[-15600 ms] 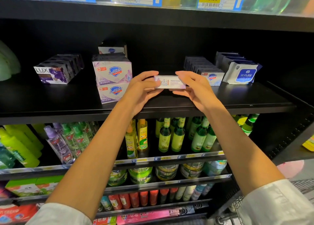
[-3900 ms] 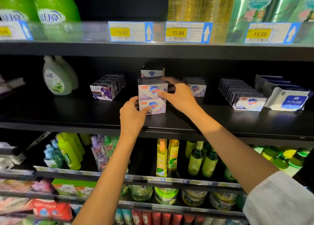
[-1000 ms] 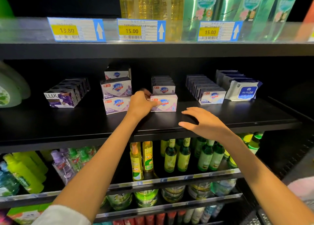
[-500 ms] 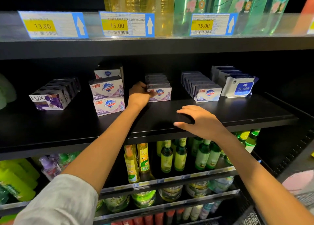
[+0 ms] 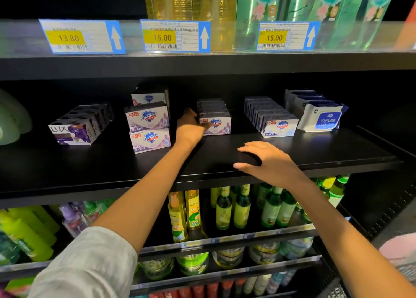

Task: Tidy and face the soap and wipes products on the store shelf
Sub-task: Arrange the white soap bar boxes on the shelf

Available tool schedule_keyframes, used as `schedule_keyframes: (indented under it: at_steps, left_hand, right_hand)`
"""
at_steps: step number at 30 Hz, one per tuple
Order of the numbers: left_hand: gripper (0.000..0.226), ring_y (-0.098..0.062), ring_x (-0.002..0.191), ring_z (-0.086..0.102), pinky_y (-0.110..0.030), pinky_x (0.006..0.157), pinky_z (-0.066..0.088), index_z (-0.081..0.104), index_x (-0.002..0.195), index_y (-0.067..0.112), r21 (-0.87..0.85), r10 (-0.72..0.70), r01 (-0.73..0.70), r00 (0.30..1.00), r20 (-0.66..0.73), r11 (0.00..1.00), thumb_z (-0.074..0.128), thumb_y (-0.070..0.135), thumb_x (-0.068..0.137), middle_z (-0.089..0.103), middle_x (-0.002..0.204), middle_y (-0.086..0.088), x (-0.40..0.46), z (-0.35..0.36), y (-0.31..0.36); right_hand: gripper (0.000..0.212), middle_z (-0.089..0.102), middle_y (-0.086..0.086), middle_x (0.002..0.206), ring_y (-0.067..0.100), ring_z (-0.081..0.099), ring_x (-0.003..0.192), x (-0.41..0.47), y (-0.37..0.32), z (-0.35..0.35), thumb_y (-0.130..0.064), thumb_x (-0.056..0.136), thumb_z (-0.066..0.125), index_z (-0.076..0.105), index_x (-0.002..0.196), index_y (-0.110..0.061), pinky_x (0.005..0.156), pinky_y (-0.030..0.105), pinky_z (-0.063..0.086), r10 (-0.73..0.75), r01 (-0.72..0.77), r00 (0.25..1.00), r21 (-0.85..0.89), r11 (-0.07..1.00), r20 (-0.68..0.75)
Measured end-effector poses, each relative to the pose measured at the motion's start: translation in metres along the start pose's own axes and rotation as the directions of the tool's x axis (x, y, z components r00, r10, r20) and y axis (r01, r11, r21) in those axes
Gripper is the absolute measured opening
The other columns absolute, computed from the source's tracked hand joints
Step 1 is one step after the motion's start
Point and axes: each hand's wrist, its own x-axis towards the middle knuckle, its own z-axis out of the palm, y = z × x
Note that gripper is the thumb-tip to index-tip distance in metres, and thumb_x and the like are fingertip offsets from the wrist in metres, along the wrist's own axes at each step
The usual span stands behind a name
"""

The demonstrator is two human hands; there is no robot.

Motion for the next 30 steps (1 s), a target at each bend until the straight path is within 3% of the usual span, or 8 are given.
schedule_keyframes:
  at_steps: [5,8,12,16,19,22,26,30]
  left_hand:
    - [0.059,-0.032,0.118,0.065,-0.027,0.086,0.047,0.055,0.132,0.003,-0.001,0.056,-0.056,0.998,-0.025,0.998,0.084,0.029,0.088,0.066,0.129,-0.018,-0.026,-0.014,0.001]
    - [0.044,-0.024,0.106,0.067,-0.031,0.089,0.054,0.064,0.124,0.007,-0.013,0.111,-0.112,0.991,-0.069,0.994,0.081,0.030,0.091,0.069,0.118,-0.011,-0.058,-0.034,0.000]
    - [0.016,-0.010,0.083,0.066,-0.029,0.078,0.056,0.069,0.104,0.021,-0.127,0.134,-0.158,0.975,-0.179,0.979,0.078,0.028,0.093,0.069,0.090,0.004,-0.112,-0.064,-0.016]
    - [0.010,-0.009,0.075,0.064,-0.025,0.072,0.052,0.067,0.091,0.021,-0.205,0.014,-0.103,0.918,-0.396,0.973,0.076,0.021,0.092,0.068,0.081,0.004,-0.142,-0.100,-0.043]
    - [0.020,-0.005,0.077,0.063,-0.024,0.076,0.053,0.060,0.097,0.018,-0.218,-0.053,-0.059,0.878,-0.475,0.974,0.078,0.012,0.090,0.066,0.087,0.003,-0.140,-0.121,-0.060]
    - [0.040,-0.014,0.095,0.064,-0.030,0.089,0.053,0.056,0.113,0.018,-0.208,-0.106,0.016,0.897,-0.430,0.978,0.085,0.013,0.085,0.065,0.106,-0.002,-0.123,-0.133,-0.074]
    - [0.072,-0.020,0.122,0.060,-0.038,0.104,0.051,0.048,0.145,0.012,-0.206,-0.171,0.121,0.954,-0.245,0.971,0.086,0.013,0.084,0.060,0.134,-0.009,-0.103,-0.137,-0.080]
    - [0.068,-0.022,0.119,0.066,-0.039,0.102,0.055,0.048,0.146,0.007,-0.320,-0.187,0.125,0.968,-0.168,0.939,0.081,0.001,0.086,0.066,0.133,-0.010,-0.092,-0.135,-0.077]
  right_hand:
    - [0.066,0.043,-0.022,0.155,0.003,0.034,0.148,0.004,-0.002,-0.003,-0.080,0.088,0.055,0.052,0.144,-0.047,0.122,0.041,0.032,0.037,-0.038,0.997,0.007,0.999,0.060]
    - [0.059,0.055,-0.025,0.142,0.003,0.047,0.137,0.005,-0.005,-0.002,-0.079,0.087,0.054,0.061,0.135,-0.045,0.118,0.039,0.039,0.037,-0.039,0.999,0.103,0.994,0.018]
    - [0.037,0.068,-0.017,0.125,0.003,0.059,0.118,0.014,-0.032,-0.007,-0.051,0.096,0.068,0.070,0.128,-0.033,0.107,0.026,0.044,-0.015,0.036,0.997,0.289,0.957,-0.077]
    - [0.033,0.073,-0.011,0.118,-0.001,0.066,0.107,0.045,-0.079,-0.007,-0.032,0.094,0.077,0.072,0.126,-0.027,0.097,0.011,0.049,-0.072,0.130,0.988,0.473,0.871,-0.138]
    - [0.040,0.073,-0.002,0.120,0.006,0.068,0.110,0.078,-0.113,0.000,-0.029,0.092,0.080,0.068,0.130,-0.026,0.101,0.027,0.056,-0.082,0.143,0.988,0.590,0.795,-0.129]
    - [0.056,0.065,0.011,0.135,0.018,0.064,0.117,0.107,-0.142,0.009,-0.021,0.093,0.079,0.056,0.144,-0.017,0.093,0.023,0.052,-0.106,0.119,0.993,0.654,0.747,-0.060]
    - [0.069,0.060,0.013,0.141,0.024,0.061,0.123,0.133,-0.166,0.021,-0.008,0.088,0.082,0.049,0.149,-0.012,0.087,0.020,0.051,-0.107,0.091,0.994,0.675,0.732,-0.017]
    - [0.069,0.067,0.013,0.136,0.025,0.067,0.121,0.146,-0.175,0.031,-0.004,0.084,0.084,0.053,0.145,-0.010,0.093,0.029,0.058,-0.110,0.087,0.994,0.683,0.725,-0.009]
